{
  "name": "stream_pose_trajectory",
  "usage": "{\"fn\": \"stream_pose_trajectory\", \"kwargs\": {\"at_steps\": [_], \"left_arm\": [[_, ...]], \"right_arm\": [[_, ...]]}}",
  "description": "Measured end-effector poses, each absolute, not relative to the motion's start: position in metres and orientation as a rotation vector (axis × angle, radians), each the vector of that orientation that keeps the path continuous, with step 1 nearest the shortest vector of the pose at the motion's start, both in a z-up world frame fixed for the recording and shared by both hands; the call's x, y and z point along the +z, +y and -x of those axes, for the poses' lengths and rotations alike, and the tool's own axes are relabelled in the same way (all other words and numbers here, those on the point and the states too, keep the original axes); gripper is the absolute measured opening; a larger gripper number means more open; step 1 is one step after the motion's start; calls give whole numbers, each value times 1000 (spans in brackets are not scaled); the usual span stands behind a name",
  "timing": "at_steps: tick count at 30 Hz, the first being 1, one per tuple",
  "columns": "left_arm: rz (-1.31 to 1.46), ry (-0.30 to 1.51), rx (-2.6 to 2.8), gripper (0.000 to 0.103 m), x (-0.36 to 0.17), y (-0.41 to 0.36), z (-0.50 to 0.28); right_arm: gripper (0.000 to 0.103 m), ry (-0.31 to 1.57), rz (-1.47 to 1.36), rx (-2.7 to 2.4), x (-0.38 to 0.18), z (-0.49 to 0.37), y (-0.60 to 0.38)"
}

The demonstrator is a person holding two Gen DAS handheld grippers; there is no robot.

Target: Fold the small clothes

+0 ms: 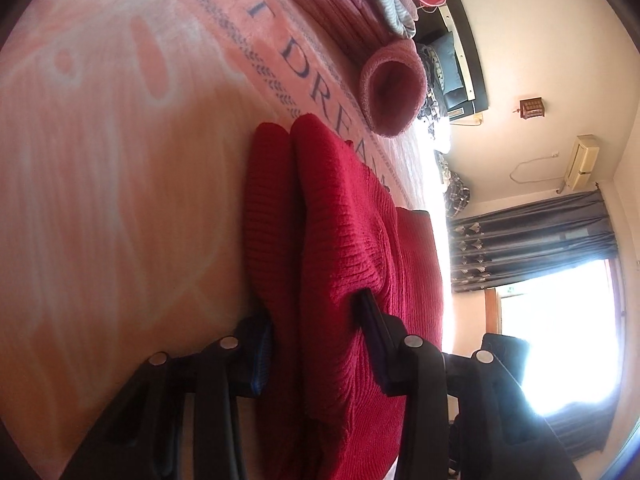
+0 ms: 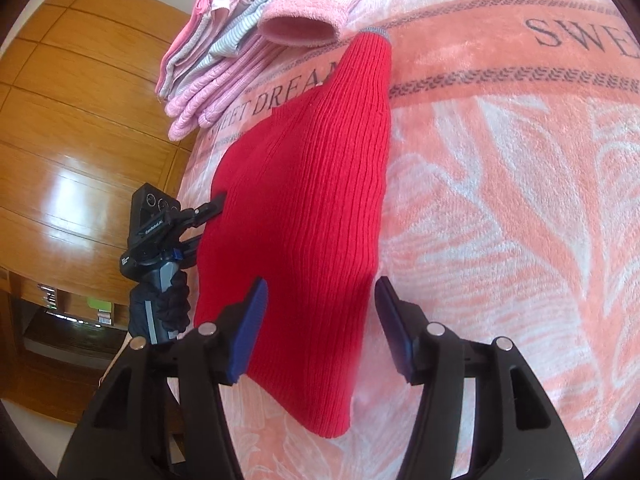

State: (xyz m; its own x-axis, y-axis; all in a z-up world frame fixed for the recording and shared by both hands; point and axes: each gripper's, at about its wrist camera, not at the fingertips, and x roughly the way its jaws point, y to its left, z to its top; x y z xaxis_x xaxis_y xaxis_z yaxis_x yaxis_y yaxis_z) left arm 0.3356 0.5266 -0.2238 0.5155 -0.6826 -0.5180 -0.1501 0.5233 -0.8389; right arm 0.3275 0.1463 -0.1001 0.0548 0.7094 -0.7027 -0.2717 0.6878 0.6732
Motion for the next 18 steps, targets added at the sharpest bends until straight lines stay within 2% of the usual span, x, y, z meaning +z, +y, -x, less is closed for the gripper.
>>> {"fn": "stream_pose_trajectory", "kwargs": {"at_steps": [5, 7, 8, 10, 13, 18], "left_arm": [[955, 989, -447, 42, -220, 520, -338], [954, 971, -449, 39, -221, 521, -335], [954, 963, -446, 38, -222, 521, -333], [936, 954, -438, 34, -221, 519, -333], [967, 943, -438, 29, -221, 522, -331], [1016, 899, -484, 27, -209, 514, -321]], "right_arm": [[64, 1341, -485, 769, -119, -347, 150], [64, 1345, -533, 789, -127, -352, 152], [59, 1342, -561, 795, -129, -353, 153], [56, 1344, -591, 805, -130, -356, 157], [43, 1328, -610, 820, -125, -356, 160], [39, 1306, -577, 852, -93, -343, 152]]}}
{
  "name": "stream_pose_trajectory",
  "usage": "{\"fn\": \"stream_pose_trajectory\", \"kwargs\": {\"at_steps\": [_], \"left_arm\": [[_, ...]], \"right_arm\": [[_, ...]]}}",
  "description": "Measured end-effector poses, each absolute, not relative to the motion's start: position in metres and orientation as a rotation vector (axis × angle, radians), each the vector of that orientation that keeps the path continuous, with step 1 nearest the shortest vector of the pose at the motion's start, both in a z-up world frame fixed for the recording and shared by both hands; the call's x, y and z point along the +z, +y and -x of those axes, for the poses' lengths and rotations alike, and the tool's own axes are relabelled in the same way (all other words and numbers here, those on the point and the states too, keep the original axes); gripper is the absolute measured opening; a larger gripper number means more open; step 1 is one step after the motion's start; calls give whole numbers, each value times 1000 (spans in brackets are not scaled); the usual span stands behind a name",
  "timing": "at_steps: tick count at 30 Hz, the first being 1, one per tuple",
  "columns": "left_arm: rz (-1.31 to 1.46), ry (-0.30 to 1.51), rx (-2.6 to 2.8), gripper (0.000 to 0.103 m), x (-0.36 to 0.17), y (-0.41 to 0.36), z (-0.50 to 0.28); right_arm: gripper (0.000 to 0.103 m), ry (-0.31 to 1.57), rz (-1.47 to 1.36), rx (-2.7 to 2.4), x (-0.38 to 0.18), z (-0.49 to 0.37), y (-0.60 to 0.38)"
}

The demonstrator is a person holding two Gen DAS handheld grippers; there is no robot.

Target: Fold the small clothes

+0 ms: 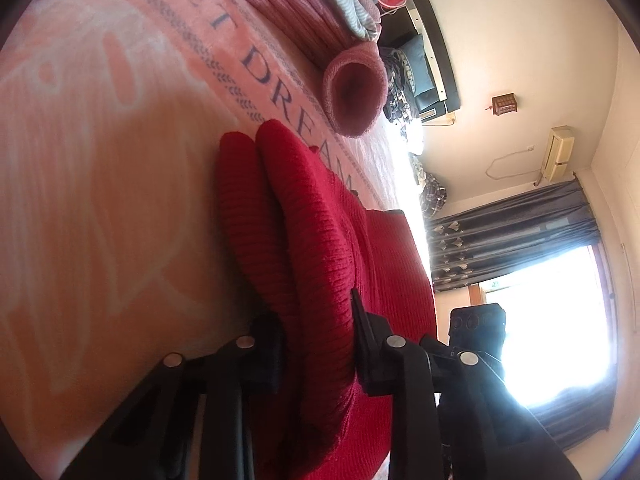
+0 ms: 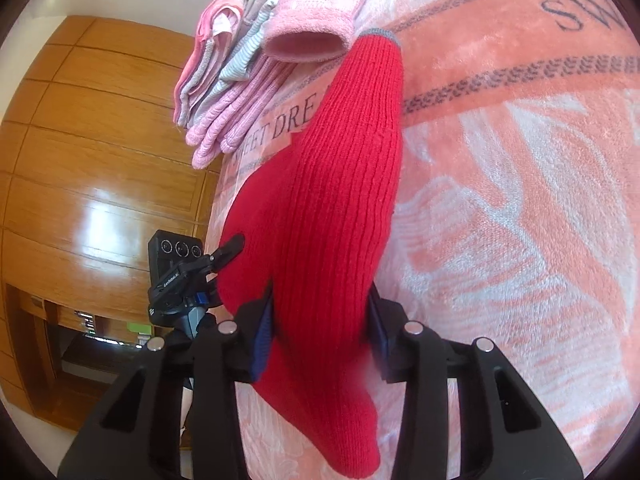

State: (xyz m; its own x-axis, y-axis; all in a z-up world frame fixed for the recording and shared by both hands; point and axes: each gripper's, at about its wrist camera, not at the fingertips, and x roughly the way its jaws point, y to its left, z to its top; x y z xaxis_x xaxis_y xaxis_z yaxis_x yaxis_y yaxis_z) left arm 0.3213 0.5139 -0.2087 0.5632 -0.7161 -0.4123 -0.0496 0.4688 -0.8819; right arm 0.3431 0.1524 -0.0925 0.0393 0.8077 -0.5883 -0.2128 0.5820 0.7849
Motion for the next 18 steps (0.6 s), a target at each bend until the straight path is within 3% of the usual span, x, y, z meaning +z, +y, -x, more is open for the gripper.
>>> {"fn": "stream_pose_trajectory", "kwargs": {"at_steps": [9, 18], "left_arm": [[1007, 950, -634, 26, -185, 415, -312], [884, 1048, -579, 28, -222, 342, -304]], "right_arm": [[38, 1268, -505, 833, -53, -298, 54], [40, 1388, -626, 680, -149, -288, -39]]}}
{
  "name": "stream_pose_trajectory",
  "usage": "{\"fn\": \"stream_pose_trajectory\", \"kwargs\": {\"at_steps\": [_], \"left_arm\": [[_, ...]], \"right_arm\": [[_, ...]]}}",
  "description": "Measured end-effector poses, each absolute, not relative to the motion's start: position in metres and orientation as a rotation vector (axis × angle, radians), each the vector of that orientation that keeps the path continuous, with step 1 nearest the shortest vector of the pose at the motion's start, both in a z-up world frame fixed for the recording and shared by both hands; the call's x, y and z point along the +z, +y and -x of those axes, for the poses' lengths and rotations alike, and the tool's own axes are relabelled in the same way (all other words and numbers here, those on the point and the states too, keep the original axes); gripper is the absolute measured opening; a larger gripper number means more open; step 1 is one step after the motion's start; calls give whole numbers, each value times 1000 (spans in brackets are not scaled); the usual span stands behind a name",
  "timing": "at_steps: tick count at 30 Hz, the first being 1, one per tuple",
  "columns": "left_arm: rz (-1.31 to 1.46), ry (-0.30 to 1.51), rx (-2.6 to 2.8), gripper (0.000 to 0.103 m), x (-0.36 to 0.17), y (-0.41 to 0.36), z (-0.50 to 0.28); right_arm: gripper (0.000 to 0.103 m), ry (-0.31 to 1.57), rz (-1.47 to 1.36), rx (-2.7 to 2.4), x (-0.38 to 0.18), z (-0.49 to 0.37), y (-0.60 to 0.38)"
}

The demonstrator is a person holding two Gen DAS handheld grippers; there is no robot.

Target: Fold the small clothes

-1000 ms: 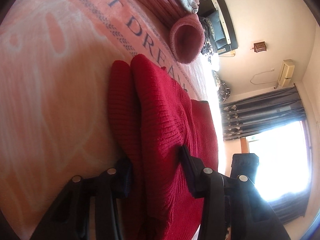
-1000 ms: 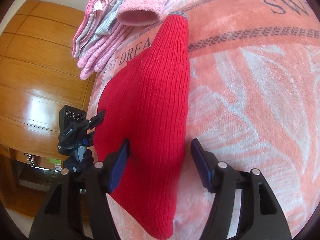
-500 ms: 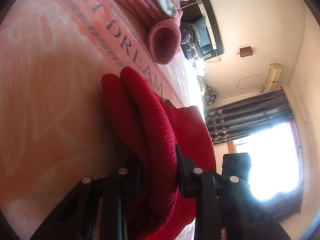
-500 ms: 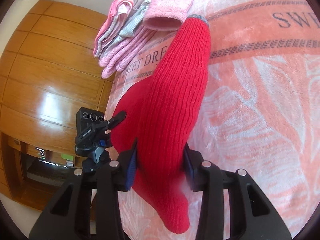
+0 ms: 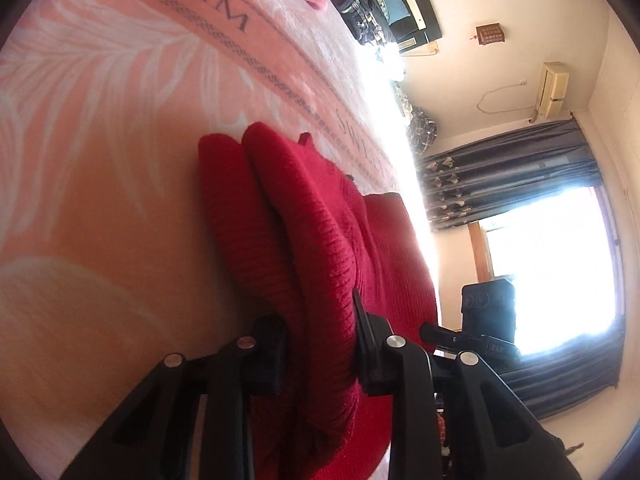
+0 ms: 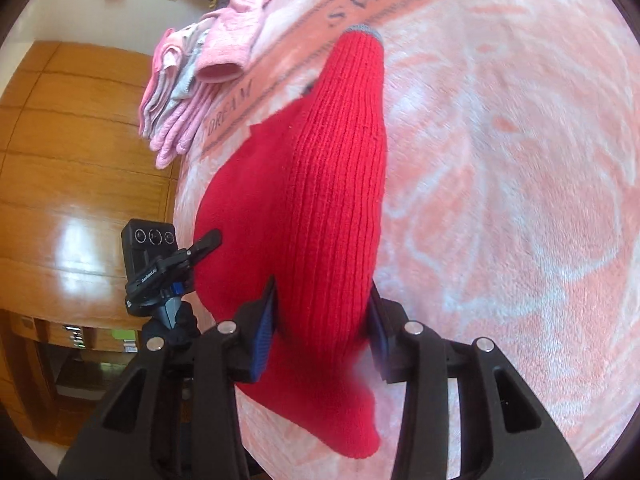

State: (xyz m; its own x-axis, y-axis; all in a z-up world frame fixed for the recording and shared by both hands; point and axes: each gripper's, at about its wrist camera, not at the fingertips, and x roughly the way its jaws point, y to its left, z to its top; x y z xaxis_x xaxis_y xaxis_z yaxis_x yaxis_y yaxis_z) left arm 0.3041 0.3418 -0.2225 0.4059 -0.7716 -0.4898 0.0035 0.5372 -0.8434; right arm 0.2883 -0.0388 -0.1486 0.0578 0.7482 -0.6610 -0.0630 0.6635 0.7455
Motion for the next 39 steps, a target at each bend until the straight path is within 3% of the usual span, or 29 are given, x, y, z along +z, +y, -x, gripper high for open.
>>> {"fn": "stream_pose_trajectory", "kwargs": {"at_steps": [3, 8, 11, 17, 33, 35, 38, 39], "left_arm": [[863, 1024, -596, 29, -223, 342, -300], [806, 1026, -585, 34, -209, 343, -289], [733, 1020, -567, 43, -200, 344, -266], [661, 1033, -550, 56, -204, 342, -223], [554, 1030, -487, 59, -199, 337, -183], [605, 1030, -525, 66, -201, 332, -192], [658, 1047, -560, 67, -202, 323, -204], [658, 1054, -576, 65, -201, 319, -205]], "right_arm": [[44, 1379, -645, 719, -158, -290, -39], [61, 1334, -608, 756, -144, -284, -39], [61, 1326, -609, 779, -149, -267, -47], [61, 1358, -596, 829, -177, -238, -46], [61, 1380, -568, 949, -190, -244, -14], [61, 1381, -570, 951, -192, -244, -13], [53, 1380, -556, 937, -194, -246, -9], [43, 1382, -545, 931, -194, -246, -8]]}}
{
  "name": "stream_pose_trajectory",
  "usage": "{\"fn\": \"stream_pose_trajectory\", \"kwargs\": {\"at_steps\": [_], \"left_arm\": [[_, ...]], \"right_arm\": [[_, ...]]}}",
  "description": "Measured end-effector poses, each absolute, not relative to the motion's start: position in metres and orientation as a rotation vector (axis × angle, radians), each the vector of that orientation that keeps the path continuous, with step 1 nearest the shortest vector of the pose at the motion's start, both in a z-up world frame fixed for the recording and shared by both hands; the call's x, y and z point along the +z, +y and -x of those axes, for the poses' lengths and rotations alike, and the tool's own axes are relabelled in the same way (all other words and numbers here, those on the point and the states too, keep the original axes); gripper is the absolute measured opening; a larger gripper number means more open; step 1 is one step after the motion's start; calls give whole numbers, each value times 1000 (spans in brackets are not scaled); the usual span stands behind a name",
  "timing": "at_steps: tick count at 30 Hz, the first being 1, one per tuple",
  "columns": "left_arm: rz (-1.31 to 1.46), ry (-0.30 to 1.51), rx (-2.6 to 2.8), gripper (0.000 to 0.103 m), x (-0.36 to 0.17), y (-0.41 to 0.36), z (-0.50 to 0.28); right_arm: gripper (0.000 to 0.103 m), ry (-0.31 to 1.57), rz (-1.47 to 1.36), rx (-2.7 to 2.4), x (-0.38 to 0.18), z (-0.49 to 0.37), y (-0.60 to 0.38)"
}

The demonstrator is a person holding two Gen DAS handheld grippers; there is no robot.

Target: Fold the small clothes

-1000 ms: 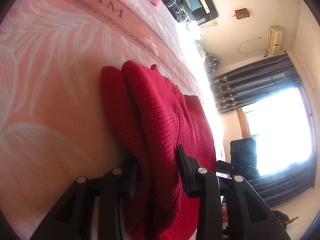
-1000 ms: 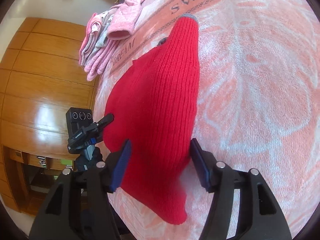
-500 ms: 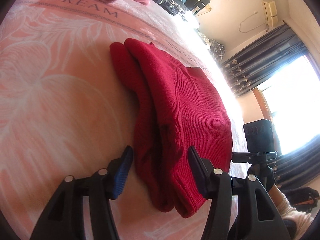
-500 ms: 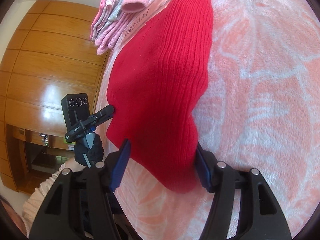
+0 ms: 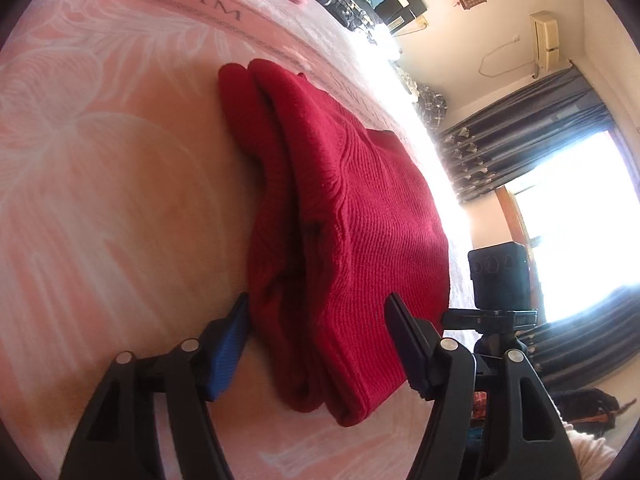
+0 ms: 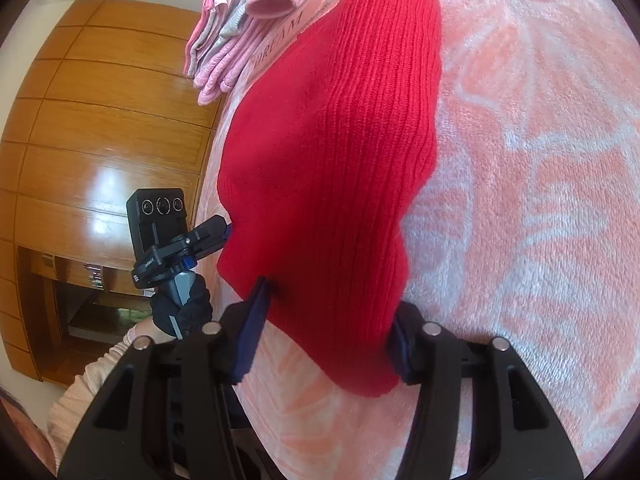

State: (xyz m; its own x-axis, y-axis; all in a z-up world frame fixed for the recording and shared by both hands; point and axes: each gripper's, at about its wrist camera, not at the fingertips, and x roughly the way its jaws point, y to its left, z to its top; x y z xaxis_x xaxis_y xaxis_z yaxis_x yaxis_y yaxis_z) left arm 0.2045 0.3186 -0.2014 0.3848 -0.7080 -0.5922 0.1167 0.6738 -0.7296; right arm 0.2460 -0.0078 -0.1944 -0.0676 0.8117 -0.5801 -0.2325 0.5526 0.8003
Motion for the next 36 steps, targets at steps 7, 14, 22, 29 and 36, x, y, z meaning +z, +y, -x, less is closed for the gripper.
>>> {"fn": "stream_pose_trajectory", "kwargs": {"at_steps": [7, 14, 22, 29, 36], "left_arm": [[777, 1080, -638, 20, -207, 314, -194], [772, 1132, -586, 18, -228, 317, -187], [697, 1106, -591, 25, -220, 314, -185], [486, 1022, -422, 66, -166, 317, -164], [398, 993, -212, 69, -96, 316, -142]], "right_arm": [[14, 1328, -565, 941, -170, -243, -25], [14, 1420, -499, 880, -199, -238, -16], [29, 1409, -490, 874, -211, -239, -20], [73, 1249, -255, 696, -152, -218, -33], [83, 1128, -122, 482, -97, -192, -41]]}}
